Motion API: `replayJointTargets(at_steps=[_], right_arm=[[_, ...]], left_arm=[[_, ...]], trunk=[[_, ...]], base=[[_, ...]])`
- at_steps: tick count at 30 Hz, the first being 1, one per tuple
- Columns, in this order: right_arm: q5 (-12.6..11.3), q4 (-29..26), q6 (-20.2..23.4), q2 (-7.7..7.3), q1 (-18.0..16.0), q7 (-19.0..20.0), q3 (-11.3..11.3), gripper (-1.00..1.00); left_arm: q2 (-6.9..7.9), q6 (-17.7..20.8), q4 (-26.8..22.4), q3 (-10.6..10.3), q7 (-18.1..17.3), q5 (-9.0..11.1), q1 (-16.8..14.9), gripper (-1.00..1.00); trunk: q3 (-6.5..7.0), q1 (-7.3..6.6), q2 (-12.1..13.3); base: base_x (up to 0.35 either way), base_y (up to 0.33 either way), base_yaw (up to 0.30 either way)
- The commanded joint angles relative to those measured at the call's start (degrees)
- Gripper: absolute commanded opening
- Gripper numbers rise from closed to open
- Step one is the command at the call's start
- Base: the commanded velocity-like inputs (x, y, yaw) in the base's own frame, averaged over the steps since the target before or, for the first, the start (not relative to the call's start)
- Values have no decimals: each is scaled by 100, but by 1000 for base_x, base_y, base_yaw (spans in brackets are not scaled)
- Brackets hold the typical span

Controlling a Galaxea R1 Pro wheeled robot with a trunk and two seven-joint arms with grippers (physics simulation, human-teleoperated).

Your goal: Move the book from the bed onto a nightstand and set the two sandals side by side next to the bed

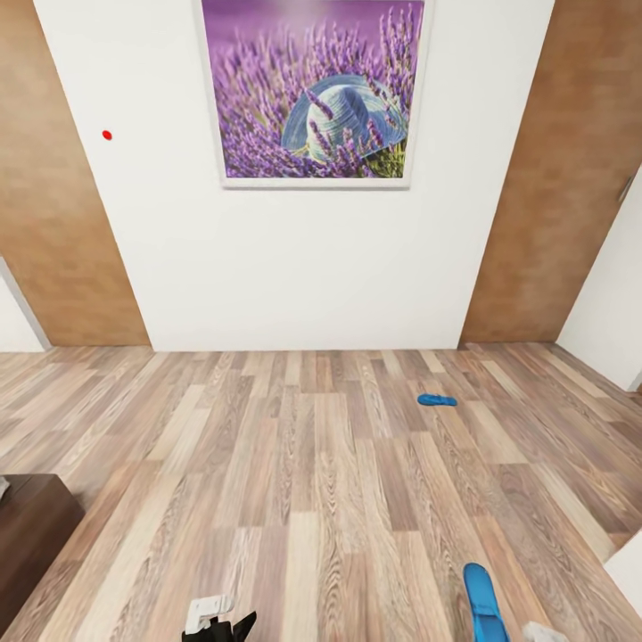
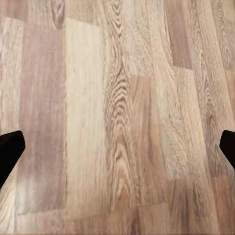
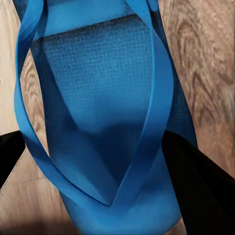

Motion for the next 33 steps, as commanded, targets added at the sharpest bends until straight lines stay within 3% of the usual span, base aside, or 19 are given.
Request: replayJointTargets(at_steps=[1, 7, 11, 14, 21, 33], right_arm=[[47, -12, 37, 15, -2, 24, -58, -100], [140, 2, 28, 58, -2, 278, -55, -100], [167, 23, 19, 51, -2, 1507, -55, -100], [153, 34, -35, 56, -2, 1885, -58, -100], [132, 41, -102, 57, 7, 1283, -72, -100], [121, 41, -105, 58, 7, 1196, -78, -100]], left_arm=[[-3, 9, 4, 21, -35, 29, -4, 100], [-4, 4, 4, 20, -41, 29, -4, 100], [-4, 10, 4, 15, -44, 29, -4, 100], [-4, 12, 4, 14, -44, 29, -4, 100], [-4, 10, 4, 19, -44, 37, -4, 100], [-4, 12, 4, 18, -44, 38, -4, 100]], trunk=[[-5, 2, -2], [-5, 2, -2], [-5, 2, -2], [-5, 2, -2], [-5, 2, -2], [-5, 2, -2]], base=[[318, -85, 0], [318, -66, 0], [318, -10, 0], [318, -2, 0], [320, 0, 0], [328, 0, 0]])
